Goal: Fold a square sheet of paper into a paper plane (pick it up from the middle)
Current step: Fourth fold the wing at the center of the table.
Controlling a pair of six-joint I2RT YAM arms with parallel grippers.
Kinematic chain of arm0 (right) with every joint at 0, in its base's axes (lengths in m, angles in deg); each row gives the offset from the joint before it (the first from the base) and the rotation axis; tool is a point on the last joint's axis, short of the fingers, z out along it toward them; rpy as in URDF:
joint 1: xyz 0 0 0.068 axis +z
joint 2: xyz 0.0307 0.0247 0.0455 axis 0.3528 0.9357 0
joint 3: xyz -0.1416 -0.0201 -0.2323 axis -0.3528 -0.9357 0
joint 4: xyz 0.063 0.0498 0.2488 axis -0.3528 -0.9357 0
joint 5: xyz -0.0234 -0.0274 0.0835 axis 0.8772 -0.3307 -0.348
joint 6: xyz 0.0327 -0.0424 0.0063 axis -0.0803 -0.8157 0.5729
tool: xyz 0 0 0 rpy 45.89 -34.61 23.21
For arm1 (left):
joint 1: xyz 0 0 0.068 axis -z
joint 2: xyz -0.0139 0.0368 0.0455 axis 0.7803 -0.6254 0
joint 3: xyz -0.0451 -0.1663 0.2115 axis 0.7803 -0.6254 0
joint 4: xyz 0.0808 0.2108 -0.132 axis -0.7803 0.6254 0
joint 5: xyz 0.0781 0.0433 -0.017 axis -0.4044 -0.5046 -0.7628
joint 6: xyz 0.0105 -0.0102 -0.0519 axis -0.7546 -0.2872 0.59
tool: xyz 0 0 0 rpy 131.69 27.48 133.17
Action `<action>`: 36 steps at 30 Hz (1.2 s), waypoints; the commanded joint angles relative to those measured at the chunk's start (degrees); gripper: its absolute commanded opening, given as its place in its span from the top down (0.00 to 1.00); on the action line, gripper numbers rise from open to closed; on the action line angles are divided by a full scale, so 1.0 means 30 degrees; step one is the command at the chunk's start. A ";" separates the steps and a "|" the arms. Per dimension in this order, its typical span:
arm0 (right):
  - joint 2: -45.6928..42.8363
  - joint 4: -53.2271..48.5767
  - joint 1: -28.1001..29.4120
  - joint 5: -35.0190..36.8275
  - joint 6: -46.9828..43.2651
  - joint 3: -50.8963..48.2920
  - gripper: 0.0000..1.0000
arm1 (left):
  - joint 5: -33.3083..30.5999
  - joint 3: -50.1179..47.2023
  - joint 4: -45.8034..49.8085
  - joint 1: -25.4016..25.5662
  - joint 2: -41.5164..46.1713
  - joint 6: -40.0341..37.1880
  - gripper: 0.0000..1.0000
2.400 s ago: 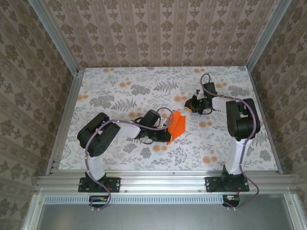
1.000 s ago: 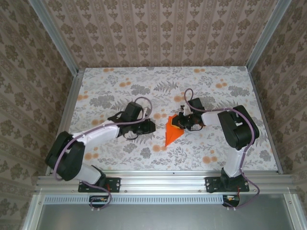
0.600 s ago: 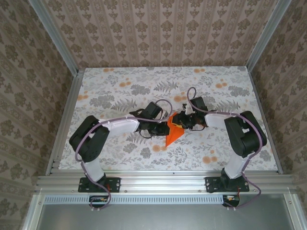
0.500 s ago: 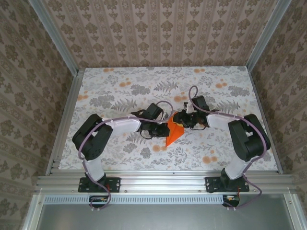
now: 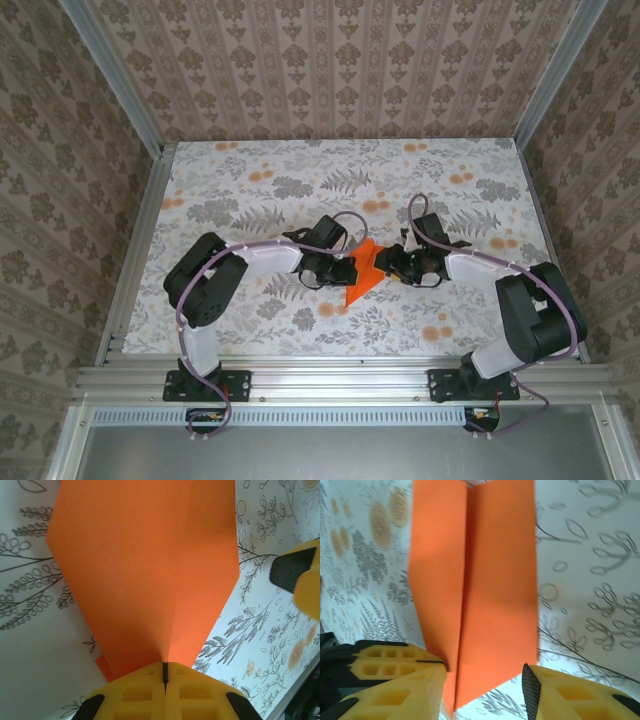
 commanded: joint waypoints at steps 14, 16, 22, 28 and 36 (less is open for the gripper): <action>0.1557 0.1320 -0.0010 -0.0317 0.0780 -0.0567 0.51 | 0.0375 -0.0991 -0.0168 0.0235 -0.0490 -0.0469 0.96; 0.1864 0.1511 -0.0002 -0.0541 0.0803 -0.0535 0.51 | 0.0402 -0.1070 -0.0239 0.0233 -0.0497 -0.0469 0.96; 0.2386 0.2343 0.0077 -0.0918 0.1188 -0.0608 0.51 | 0.1230 -0.1222 -0.1032 0.0235 -0.0803 -0.0242 0.96; 0.2295 0.3067 0.0116 -0.1323 0.1482 -0.0802 0.53 | 0.1719 -0.1436 -0.1655 0.0235 -0.0666 0.0129 0.96; 0.2207 0.4635 0.0122 -0.2133 0.2087 -0.1217 0.52 | 0.2059 -0.1725 -0.2345 0.0184 -0.0525 0.0554 0.97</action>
